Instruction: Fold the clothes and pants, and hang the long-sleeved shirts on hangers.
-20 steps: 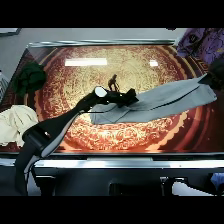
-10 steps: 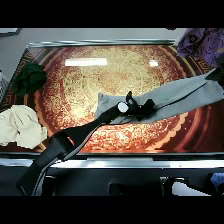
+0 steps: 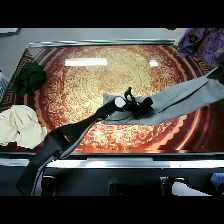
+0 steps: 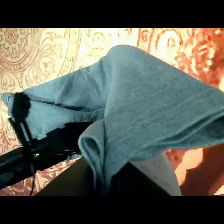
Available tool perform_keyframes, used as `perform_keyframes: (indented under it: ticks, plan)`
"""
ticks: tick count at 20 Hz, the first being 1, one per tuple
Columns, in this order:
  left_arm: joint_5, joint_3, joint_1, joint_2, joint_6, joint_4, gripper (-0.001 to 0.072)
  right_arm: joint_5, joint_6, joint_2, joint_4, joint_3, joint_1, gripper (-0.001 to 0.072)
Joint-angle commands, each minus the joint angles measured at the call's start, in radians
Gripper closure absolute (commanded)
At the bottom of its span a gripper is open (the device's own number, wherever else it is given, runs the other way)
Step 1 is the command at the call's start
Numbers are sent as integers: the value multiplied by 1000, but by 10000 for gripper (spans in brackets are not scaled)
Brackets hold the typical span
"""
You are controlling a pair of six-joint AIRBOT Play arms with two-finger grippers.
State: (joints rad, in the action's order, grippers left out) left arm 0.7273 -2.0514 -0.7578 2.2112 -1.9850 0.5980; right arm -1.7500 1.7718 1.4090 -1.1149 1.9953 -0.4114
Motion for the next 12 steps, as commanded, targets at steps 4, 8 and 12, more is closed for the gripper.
perform_keyframes:
  ticks: [4, 8, 12]
  plan:
    - [506, -2, 270, -304, 89, 497, 693, 63, 159, 29, -77, -1, 214, 678]
    - [633, -2, 464, -477, 158, 522, 692, 149, 320, 83, -194, -1, 477, 678]
    - [694, -2, 620, -585, 158, 522, 692, 256, 439, 180, -244, -1, 713, 678]
